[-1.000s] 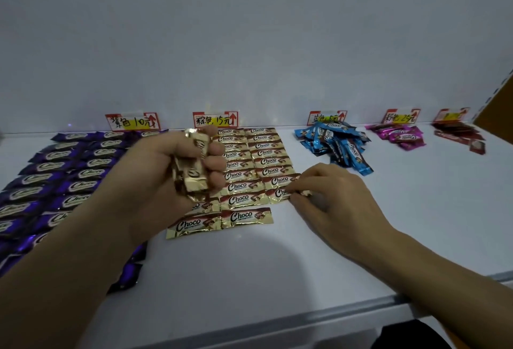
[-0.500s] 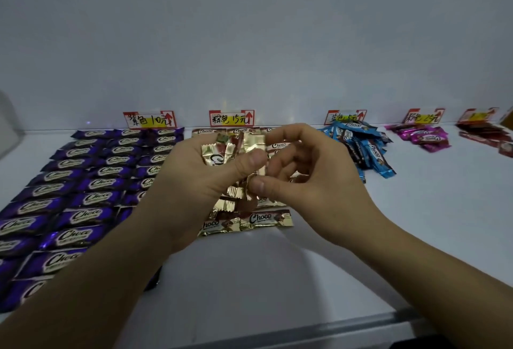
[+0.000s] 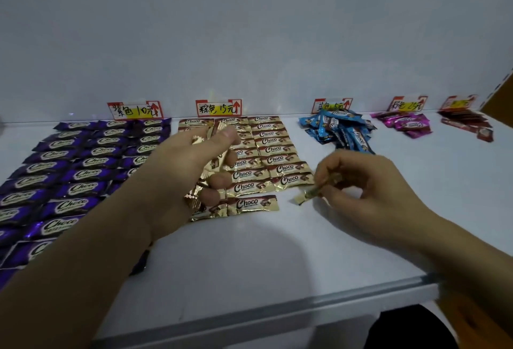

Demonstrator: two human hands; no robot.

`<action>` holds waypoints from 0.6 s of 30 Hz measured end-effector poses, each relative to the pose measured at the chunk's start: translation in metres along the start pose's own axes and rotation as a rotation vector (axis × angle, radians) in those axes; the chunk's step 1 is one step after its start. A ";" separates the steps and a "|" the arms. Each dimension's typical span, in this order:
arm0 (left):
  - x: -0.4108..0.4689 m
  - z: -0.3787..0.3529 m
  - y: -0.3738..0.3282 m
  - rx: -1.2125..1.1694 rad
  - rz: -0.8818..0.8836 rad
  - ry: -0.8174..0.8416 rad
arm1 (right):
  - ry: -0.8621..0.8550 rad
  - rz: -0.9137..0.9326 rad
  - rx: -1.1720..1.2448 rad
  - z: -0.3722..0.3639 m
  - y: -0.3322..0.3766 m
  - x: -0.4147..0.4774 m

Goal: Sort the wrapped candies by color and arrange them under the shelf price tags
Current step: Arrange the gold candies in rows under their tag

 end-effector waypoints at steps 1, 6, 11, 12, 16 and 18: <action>-0.001 0.001 0.000 0.054 -0.042 0.012 | 0.014 0.063 -0.105 0.000 -0.004 -0.004; -0.002 0.009 0.010 1.186 -0.727 0.085 | 0.038 0.241 -0.318 -0.007 -0.010 -0.012; -0.001 0.002 0.017 1.294 -0.710 0.305 | 0.009 0.223 -0.360 -0.007 -0.010 -0.014; -0.001 0.002 0.018 1.303 -0.699 0.313 | 0.020 0.214 -0.367 -0.008 -0.010 -0.014; 0.002 0.002 0.022 1.364 -0.659 0.304 | 0.050 0.208 -0.392 -0.012 -0.011 -0.011; 0.002 0.001 0.023 1.372 -0.652 0.293 | 0.050 0.208 -0.402 -0.013 -0.011 -0.010</action>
Point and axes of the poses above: each hand's wrist, its own x-axis towards the middle knuckle, its own z-axis out of the back of the hand, y = z × x, the point moved 1 cm from there along x, towards the middle knuckle, and after that the axes turned 4 degrees about -x, right-handed, at the moved point
